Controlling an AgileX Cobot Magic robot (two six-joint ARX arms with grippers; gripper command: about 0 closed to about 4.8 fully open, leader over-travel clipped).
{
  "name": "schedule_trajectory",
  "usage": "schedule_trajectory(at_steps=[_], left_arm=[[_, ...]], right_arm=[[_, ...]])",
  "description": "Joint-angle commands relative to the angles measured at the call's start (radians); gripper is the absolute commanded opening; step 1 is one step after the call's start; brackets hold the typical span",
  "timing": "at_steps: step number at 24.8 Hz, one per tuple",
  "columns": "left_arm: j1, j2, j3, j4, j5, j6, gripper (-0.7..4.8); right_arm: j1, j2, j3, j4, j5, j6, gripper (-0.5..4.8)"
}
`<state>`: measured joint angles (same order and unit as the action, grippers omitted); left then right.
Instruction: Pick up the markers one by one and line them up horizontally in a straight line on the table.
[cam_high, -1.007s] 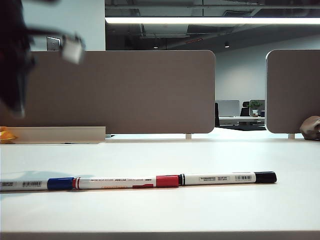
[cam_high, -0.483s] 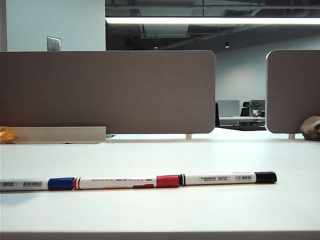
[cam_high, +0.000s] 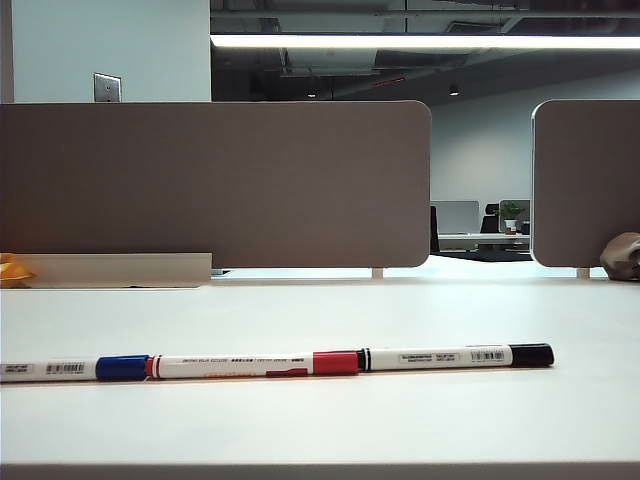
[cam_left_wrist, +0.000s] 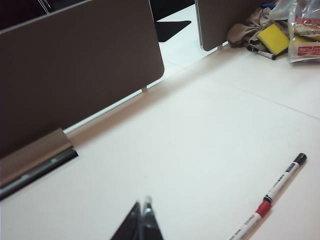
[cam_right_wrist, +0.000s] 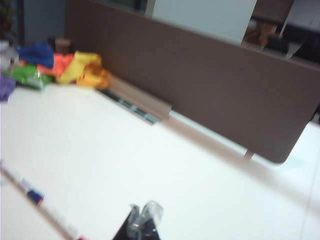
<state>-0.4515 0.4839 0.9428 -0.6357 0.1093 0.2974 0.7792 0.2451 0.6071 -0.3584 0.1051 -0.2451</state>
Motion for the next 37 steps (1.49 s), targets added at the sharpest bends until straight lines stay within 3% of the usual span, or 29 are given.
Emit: schedule_trajectory(at_steps=[1, 9, 17, 22, 31, 37], left_arm=[[0.0, -0.053, -0.108, 0.1, 0.01, -0.029, -0.05], [0.0, -0.099, -0.335, 0.29, 0.078, -0.114, -0.05], [0.0, -0.099, -0.525, 0.438, 0.162, -0.118, -0.06], [0.0, -0.099, -0.629, 0.524, 0.185, -0.16, -0.05], [0.0, -0.099, -0.708, 0.554, 0.214, -0.161, -0.05], [0.0, -0.099, -0.767, 0.601, 0.209, -0.204, -0.06]], right_arm=[[0.001, 0.002, -0.09, 0.111, -0.01, 0.021, -0.06], [0.0, 0.001, -0.301, 0.394, -0.042, 0.097, -0.06], [0.001, 0.001, -0.408, 0.402, -0.151, 0.122, -0.06], [0.001, 0.001, -0.484, 0.492, -0.152, 0.175, -0.06], [0.002, 0.001, -0.554, 0.499, -0.153, 0.203, -0.06], [0.002, -0.001, -0.582, 0.497, -0.153, 0.224, -0.06]])
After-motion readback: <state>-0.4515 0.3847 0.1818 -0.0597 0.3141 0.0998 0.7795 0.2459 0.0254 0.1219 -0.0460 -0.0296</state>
